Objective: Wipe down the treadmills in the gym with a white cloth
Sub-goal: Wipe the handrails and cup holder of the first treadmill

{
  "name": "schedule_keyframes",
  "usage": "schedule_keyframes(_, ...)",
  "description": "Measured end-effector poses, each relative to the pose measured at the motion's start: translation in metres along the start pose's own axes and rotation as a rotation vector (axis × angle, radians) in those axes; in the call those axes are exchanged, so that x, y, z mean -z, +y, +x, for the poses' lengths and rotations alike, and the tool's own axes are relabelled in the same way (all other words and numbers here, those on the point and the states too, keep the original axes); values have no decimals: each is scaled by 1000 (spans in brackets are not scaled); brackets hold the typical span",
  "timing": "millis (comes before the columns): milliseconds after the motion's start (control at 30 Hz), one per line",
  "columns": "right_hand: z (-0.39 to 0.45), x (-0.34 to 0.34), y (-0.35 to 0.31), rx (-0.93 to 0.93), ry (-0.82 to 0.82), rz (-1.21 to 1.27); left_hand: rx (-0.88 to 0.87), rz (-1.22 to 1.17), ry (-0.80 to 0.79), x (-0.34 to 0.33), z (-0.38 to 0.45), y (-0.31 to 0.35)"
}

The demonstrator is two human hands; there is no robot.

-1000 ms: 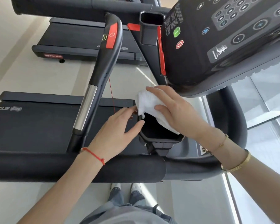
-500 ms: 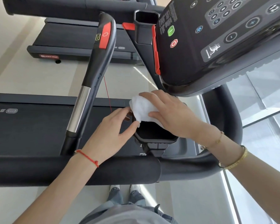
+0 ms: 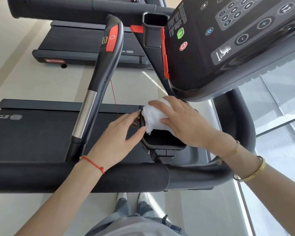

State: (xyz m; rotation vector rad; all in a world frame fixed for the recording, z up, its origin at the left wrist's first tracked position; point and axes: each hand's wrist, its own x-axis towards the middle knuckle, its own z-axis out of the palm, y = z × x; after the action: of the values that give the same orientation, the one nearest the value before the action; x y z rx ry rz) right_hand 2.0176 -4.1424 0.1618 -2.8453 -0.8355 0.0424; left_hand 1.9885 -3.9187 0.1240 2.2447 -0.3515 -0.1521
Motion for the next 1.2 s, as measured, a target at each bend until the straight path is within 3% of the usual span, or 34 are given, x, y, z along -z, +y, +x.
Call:
schedule_keyframes(233,-50,0,4,-273,-11,403,6,10,-10,2,-2,4)
schedule_keyframes(467,-26,-5,-7,-379,53,395,-16,15,0,0,-2,3)
schedule_keyframes(733,-87,-11,-27,-217,156,502,-29,28,9,0,-1,3)
schedule_keyframes(967,-95,8,-36,-144,231,443,-19,27,4,0,-1,1)
schedule_keyframes(1200,-59,10,-46,66,9,312,-21,-23,-11,-1,0,1)
